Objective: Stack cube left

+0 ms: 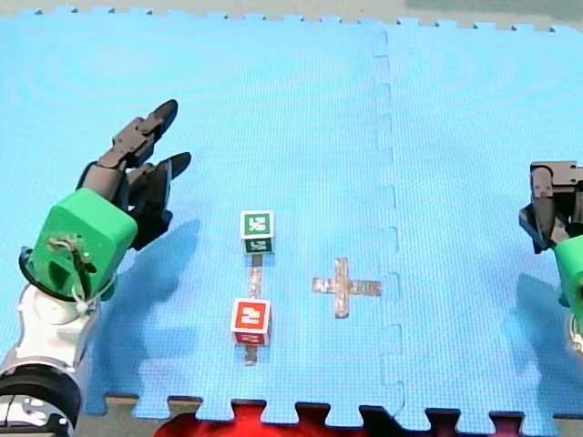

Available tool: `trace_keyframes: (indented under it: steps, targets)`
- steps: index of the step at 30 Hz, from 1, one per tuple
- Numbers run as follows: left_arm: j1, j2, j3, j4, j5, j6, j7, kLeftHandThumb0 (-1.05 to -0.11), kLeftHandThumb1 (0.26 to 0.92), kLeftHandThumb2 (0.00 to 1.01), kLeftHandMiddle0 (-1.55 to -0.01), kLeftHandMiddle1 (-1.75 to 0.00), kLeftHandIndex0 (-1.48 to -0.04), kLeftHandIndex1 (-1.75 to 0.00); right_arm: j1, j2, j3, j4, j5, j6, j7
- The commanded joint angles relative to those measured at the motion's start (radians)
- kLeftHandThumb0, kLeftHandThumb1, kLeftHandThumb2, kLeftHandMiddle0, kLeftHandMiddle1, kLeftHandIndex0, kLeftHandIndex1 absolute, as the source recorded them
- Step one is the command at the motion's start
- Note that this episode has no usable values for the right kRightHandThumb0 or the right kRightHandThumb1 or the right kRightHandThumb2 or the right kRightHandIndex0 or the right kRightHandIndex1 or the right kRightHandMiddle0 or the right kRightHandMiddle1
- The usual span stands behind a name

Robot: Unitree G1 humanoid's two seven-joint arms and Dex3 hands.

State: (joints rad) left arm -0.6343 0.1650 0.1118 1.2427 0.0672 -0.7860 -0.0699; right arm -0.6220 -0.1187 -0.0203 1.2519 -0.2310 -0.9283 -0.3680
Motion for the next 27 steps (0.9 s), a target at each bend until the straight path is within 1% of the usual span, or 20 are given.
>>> trace_keyframes:
  steps: [1, 2, 5, 7, 8, 9, 11, 16, 21, 27]
  targets:
    - [0.009, -0.002, -0.005, -0.001, 0.01, -0.022, 0.023, -1.048, 0.921, 0.76, -0.74, -1.64, -0.38, -0.03, 0.004, -0.004, -0.001, -0.002, 0.001, -0.003, -0.005]
    - [0.013, -0.005, -0.012, -0.003, 0.022, -0.032, 0.044, -1.048, 0.921, 0.74, -0.75, -1.69, -0.39, -0.04, 0.004, -0.004, -0.001, -0.002, 0.001, -0.003, -0.005]
    - [0.02, -0.01, -0.03, -0.005, 0.059, -0.052, 0.123, -1.048, 0.921, 0.6, -0.83, -1.74, -0.47, -0.05, 0.006, -0.004, -0.001, -0.004, 0.002, -0.005, -0.005]
    - [0.02, -0.014, -0.028, -0.002, 0.06, -0.059, 0.142, -1.048, 0.921, 0.38, -0.86, -1.75, -0.57, -0.07, 0.007, -0.005, -0.001, -0.005, 0.002, -0.006, -0.004]
    - [0.019, -0.017, -0.018, 0.002, 0.045, -0.06, 0.126, -1.048, 0.921, 0.32, -0.86, -1.75, -0.6, -0.07, 0.007, -0.004, -0.001, -0.005, 0.002, -0.006, -0.005]
    - [0.019, -0.02, -0.008, 0.005, 0.028, -0.058, 0.106, -1.048, 0.921, 0.22, -0.86, -1.75, -0.64, -0.07, 0.008, -0.005, -0.001, -0.005, 0.002, -0.005, -0.005]
    - [0.017, -0.021, 0.004, 0.01, 0.006, -0.053, 0.077, -1.048, 0.921, 0.15, -0.86, -1.75, -0.67, -0.06, 0.009, -0.005, -0.001, -0.006, 0.001, -0.003, -0.008]
    - [0.017, -0.016, 0.003, 0.014, 0.01, -0.054, 0.074, -1.048, 0.921, 0.15, -0.86, -1.75, -0.68, -0.06, 0.011, -0.004, 0.001, -0.008, 0.0, -0.003, -0.01]
    - [0.015, -0.02, 0.026, 0.017, -0.027, -0.052, 0.011, -1.048, 0.921, 0.16, -0.86, -1.75, -0.69, -0.05, 0.012, -0.004, -0.001, -0.009, 0.005, -0.002, 0.0]
    - [0.011, -0.019, 0.041, 0.02, -0.05, -0.051, -0.041, -1.047, 0.921, 0.15, -0.88, -1.75, -0.7, -0.05, 0.014, -0.002, -0.002, -0.01, 0.006, -0.001, -0.001]
